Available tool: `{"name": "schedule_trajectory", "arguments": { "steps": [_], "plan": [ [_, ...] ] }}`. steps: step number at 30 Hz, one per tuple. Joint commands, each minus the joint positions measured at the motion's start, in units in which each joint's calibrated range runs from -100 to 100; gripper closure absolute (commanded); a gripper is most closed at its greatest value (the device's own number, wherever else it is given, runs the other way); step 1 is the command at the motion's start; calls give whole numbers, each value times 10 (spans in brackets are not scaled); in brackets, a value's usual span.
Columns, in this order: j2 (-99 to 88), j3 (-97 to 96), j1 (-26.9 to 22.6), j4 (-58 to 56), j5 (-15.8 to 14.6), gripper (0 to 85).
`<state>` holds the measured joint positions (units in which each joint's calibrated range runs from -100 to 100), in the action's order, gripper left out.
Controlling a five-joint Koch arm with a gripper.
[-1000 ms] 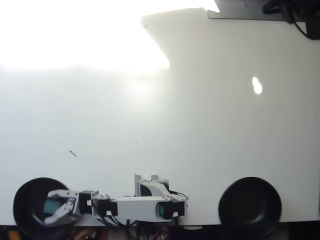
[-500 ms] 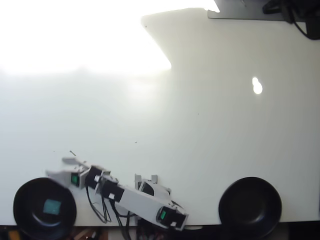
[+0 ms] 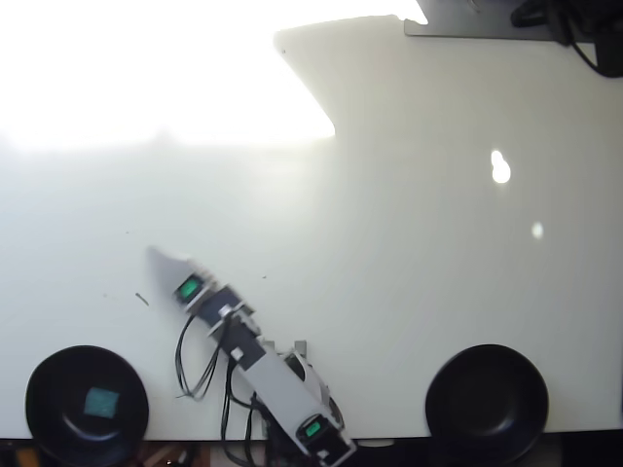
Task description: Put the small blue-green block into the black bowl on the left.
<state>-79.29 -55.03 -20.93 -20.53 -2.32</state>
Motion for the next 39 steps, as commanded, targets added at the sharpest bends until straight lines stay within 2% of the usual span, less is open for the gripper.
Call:
{"name": "schedule_trajectory", "arguments": {
  "steps": [1, 6, 15, 26, 29, 34, 39],
  "plan": [
    [-20, -2, 33, 11, -31, 417],
    [-73, -80, 81, 30, -47, 417],
    [-178, -224, 123, 86, -66, 417],
    [-203, -326, 168, 125, -81, 417],
    [-203, -351, 181, 146, -72, 417],
    [-202, -403, 193, 192, -19, 414],
    [-202, -415, 201, 196, 0, 414]
  ]
}}
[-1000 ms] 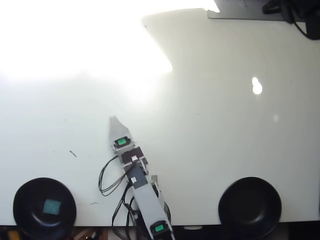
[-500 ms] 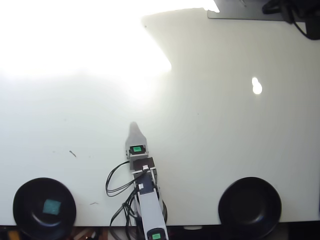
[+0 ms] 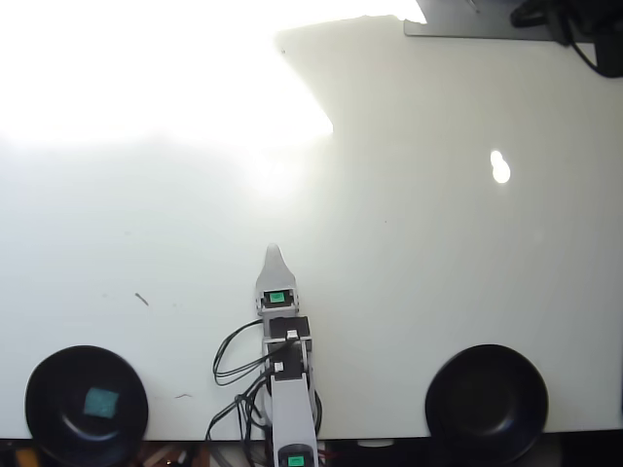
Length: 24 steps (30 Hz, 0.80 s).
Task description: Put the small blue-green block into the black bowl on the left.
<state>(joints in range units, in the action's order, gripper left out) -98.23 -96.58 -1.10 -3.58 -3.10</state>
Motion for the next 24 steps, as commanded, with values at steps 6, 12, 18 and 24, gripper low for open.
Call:
{"name": "schedule_trajectory", "arguments": {
  "steps": [6, 12, 18, 24],
  "plan": [
    [-11, -13, 3, 23, 15, 413],
    [-11, -27, 2, 22, 17, 361],
    [-7, -34, 4, 13, 17, 361],
    [-4, -34, 3, -1, 16, 361]
  ]
}}
